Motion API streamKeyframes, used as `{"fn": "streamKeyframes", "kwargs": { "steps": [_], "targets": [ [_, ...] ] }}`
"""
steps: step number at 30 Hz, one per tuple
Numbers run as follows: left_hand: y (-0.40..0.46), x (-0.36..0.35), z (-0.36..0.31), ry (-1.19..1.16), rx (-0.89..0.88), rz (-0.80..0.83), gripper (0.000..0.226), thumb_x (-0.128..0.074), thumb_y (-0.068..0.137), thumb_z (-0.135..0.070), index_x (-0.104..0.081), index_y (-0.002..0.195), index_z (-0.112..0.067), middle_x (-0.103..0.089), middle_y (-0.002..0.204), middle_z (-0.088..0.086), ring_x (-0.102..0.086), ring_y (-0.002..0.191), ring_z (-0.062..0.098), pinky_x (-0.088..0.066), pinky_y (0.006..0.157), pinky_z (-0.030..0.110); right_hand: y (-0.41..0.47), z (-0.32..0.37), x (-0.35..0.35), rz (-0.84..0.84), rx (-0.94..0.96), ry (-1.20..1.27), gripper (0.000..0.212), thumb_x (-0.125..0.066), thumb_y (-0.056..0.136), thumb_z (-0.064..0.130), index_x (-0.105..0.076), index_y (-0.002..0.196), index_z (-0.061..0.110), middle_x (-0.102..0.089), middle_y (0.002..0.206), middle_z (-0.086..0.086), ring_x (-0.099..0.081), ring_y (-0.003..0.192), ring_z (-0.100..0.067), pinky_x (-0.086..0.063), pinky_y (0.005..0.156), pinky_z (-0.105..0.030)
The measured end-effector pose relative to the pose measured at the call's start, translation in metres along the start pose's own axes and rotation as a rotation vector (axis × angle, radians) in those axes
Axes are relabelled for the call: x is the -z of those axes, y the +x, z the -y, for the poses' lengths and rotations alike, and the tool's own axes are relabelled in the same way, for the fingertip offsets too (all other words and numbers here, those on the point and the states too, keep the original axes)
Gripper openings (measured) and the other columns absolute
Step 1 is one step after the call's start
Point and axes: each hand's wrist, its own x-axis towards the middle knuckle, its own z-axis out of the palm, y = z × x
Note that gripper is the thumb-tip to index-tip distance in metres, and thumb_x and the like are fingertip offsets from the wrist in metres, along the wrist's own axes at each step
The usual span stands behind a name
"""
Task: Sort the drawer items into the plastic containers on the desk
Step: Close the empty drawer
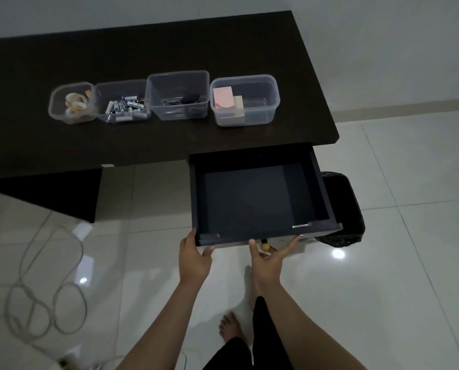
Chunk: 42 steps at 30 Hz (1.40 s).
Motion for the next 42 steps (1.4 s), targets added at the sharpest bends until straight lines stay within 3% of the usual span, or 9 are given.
{"fn": "streamKeyframes", "kwargs": {
  "steps": [5,11,16,18,21,26,30,35,42],
  "targets": [
    [0.003,0.000,-0.006,-0.054,0.002,-0.042,0.064,-0.069,0.083,-0.014,-0.040,0.140,-0.010,-0.048,0.135,0.012,-0.048,0.124,0.026,-0.034,0.100,0.024,0.003,0.015,-0.003,0.008,0.025,0.001,0.115,-0.072,0.080,0.026,0.025,0.138,0.048,-0.054,0.099,-0.006,-0.056,0.059,-0.006,-0.043,0.057,-0.009],
    [0.039,-0.002,-0.025,-0.051,0.017,-0.059,0.064,-0.068,0.085,-0.016,-0.037,0.141,-0.011,-0.046,0.138,0.010,-0.046,0.128,0.025,-0.034,0.102,0.025,0.027,0.048,-0.022,-0.007,0.006,-0.087,0.116,-0.073,0.078,0.034,0.028,0.132,0.055,-0.056,0.105,-0.003,-0.059,0.073,-0.009,-0.044,0.096,-0.044],
    [0.090,-0.004,-0.057,-0.068,0.011,-0.107,0.080,-0.067,0.086,-0.013,-0.018,0.149,-0.016,-0.036,0.150,0.008,-0.035,0.138,0.025,-0.029,0.102,0.023,0.062,0.096,-0.050,0.025,0.064,-0.044,0.110,-0.070,0.083,0.015,0.020,0.146,0.021,-0.033,0.141,-0.029,-0.052,0.071,-0.005,-0.039,0.087,-0.026],
    [0.108,-0.006,-0.071,-0.051,-0.001,-0.143,0.087,-0.066,0.086,-0.012,-0.009,0.151,-0.021,-0.030,0.154,0.005,-0.030,0.141,0.025,-0.029,0.101,0.023,0.080,0.104,-0.061,0.022,0.074,-0.047,0.109,-0.070,0.082,0.014,0.019,0.146,0.019,-0.028,0.143,-0.034,-0.062,0.089,-0.029,-0.039,0.087,-0.025],
    [0.131,-0.008,-0.085,-0.018,-0.042,-0.184,0.092,-0.066,0.085,-0.011,-0.004,0.151,-0.029,-0.036,0.150,0.006,-0.039,0.136,0.027,-0.033,0.092,0.021,0.102,0.114,-0.076,0.017,0.068,-0.034,0.111,-0.072,0.081,0.018,0.018,0.146,0.021,-0.041,0.133,-0.034,-0.060,0.101,-0.040,-0.038,0.087,-0.025],
    [0.159,-0.010,-0.101,0.000,-0.053,-0.202,0.089,-0.064,0.086,-0.008,-0.008,0.149,-0.035,-0.050,0.131,0.012,-0.051,0.119,0.027,-0.038,0.085,0.022,0.135,0.115,-0.091,0.039,0.046,-0.056,0.117,-0.075,0.077,0.026,0.019,0.146,0.024,-0.055,0.100,-0.012,-0.052,0.061,0.001,-0.038,0.081,-0.020],
    [0.166,-0.012,-0.101,0.007,-0.042,-0.230,0.084,-0.065,0.086,-0.008,-0.015,0.149,-0.033,-0.052,0.130,0.012,-0.052,0.121,0.027,-0.039,0.085,0.022,0.149,0.104,-0.099,0.011,0.062,-0.022,0.123,-0.077,0.074,0.027,0.026,0.141,0.032,-0.055,0.123,-0.015,-0.063,0.085,-0.022,-0.042,0.092,-0.025],
    [0.173,-0.018,-0.098,-0.045,-0.034,-0.294,0.078,-0.067,0.085,-0.012,-0.024,0.146,-0.032,-0.051,0.136,0.006,-0.048,0.129,0.023,-0.039,0.092,0.021,0.167,0.093,-0.108,0.015,0.132,0.002,0.127,-0.078,0.074,0.016,0.031,0.132,0.047,-0.059,0.084,-0.017,-0.063,0.090,-0.030,-0.042,0.105,-0.049],
    [0.182,-0.024,-0.110,-0.131,-0.005,-0.403,0.067,-0.071,0.081,-0.013,-0.038,0.138,-0.022,-0.056,0.131,0.010,-0.054,0.121,0.025,-0.046,0.095,0.029,0.180,0.106,-0.112,0.020,0.155,-0.025,0.126,-0.079,0.073,0.020,0.028,0.140,0.023,-0.057,0.080,-0.010,-0.061,0.086,-0.026,-0.043,0.098,-0.034]
  ]
}}
